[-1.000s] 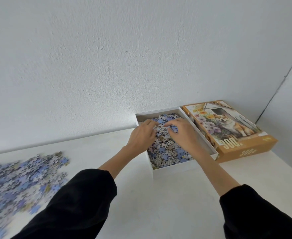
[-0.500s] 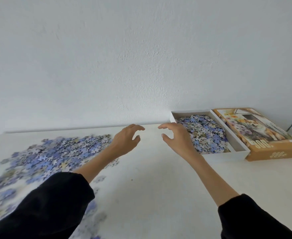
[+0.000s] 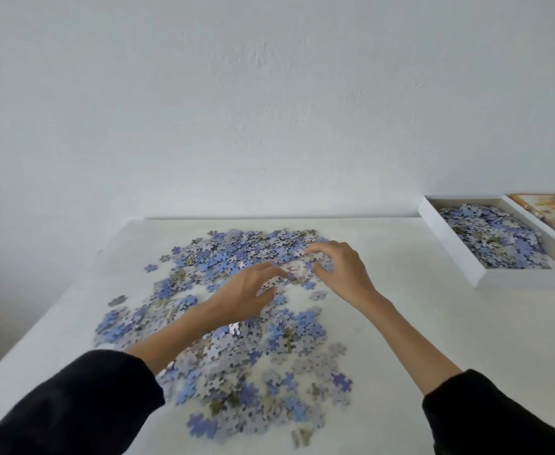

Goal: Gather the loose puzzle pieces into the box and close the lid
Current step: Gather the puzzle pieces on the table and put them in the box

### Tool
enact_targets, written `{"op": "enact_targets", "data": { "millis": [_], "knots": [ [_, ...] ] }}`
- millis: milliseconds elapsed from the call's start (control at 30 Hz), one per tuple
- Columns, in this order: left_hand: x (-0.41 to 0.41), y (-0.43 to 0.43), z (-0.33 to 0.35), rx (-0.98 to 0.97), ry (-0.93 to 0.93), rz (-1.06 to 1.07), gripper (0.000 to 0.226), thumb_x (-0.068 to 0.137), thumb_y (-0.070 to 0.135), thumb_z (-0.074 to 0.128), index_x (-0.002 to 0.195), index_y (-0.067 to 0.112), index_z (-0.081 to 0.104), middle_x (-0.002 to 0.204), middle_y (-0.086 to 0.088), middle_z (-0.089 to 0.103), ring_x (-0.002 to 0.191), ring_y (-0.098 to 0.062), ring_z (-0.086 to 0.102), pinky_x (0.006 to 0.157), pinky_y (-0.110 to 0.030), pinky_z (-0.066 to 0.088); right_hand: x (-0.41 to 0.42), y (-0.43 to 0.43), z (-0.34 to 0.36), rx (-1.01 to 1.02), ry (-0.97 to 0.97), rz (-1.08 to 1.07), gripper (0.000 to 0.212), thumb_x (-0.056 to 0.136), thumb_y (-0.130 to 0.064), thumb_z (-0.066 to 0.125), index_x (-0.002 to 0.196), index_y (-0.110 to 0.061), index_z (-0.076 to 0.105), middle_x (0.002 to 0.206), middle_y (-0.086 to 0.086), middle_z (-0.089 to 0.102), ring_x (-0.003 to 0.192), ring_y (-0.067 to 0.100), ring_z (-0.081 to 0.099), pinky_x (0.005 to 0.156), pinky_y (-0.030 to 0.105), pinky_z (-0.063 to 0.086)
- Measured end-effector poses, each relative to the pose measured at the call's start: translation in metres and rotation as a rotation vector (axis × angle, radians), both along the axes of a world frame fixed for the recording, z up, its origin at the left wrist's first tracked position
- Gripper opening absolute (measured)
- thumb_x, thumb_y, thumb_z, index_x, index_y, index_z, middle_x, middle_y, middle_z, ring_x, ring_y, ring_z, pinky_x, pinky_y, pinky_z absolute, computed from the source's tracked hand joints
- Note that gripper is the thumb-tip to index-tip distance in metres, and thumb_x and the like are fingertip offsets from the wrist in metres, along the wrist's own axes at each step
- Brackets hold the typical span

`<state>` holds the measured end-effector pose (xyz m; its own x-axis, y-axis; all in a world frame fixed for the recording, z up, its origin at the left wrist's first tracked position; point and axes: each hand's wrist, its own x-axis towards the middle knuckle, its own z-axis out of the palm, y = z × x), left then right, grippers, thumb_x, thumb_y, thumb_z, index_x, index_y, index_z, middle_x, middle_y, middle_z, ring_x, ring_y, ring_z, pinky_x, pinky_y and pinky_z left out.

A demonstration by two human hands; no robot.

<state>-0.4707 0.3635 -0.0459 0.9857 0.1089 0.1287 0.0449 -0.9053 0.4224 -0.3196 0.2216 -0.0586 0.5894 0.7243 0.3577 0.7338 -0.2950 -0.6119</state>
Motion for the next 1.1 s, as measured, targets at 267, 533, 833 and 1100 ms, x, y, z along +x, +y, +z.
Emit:
{"op": "enact_targets", "data": {
  "millis": [267,533,833,1100],
  "knots": [
    [-0.083,0.065,-0.017,-0.020,0.014,0.008,0.028,0.097,0.020,0.047,0.123,0.014,0.056,0.129,-0.001,0.053,0.119,-0.014,0.050,0.102,-0.025,0.037,-0.072,-0.008,-0.038,-0.183,0.023,-0.017,0.026,0.091,-0.030,0.055,0.116,-0.023,0.060,0.122,0.000,0.058,0.119,0.020,0.044,0.093,0.032,0.037],
    [-0.162,0.109,-0.033,-0.056,0.134,-0.097,0.085,0.066,0.082,0.047,0.140,0.044,0.029,0.153,0.016,0.018,0.142,-0.005,0.012,0.113,-0.039,0.015,-0.119,-0.065,-0.049,-0.353,0.078,0.024,0.078,0.068,-0.084,0.027,0.137,-0.047,0.027,0.153,-0.011,0.013,0.141,0.011,0.009,0.114,0.048,0.007],
    [-0.173,0.097,-0.063,0.131,0.157,-0.093,0.101,0.063,0.091,0.032,0.146,0.040,0.004,0.156,0.015,0.000,0.144,-0.006,-0.003,0.117,-0.051,0.000,-0.139,-0.058,-0.071,-0.500,-0.079,-0.056,0.089,0.062,-0.090,0.004,0.140,-0.048,0.003,0.152,-0.007,-0.019,0.141,0.015,-0.012,0.110,0.036,-0.013],
    [-0.176,0.099,-0.058,0.106,0.034,-0.016,0.079,0.077,0.080,0.027,0.143,0.036,0.023,0.154,0.011,0.011,0.143,-0.008,0.008,0.115,-0.055,0.010,-0.136,-0.047,-0.055,-0.303,0.079,-0.045,0.087,0.068,-0.085,0.012,0.141,-0.039,0.024,0.155,-0.005,0.006,0.142,0.015,0.005,0.115,0.046,0.008]
  ]
}}
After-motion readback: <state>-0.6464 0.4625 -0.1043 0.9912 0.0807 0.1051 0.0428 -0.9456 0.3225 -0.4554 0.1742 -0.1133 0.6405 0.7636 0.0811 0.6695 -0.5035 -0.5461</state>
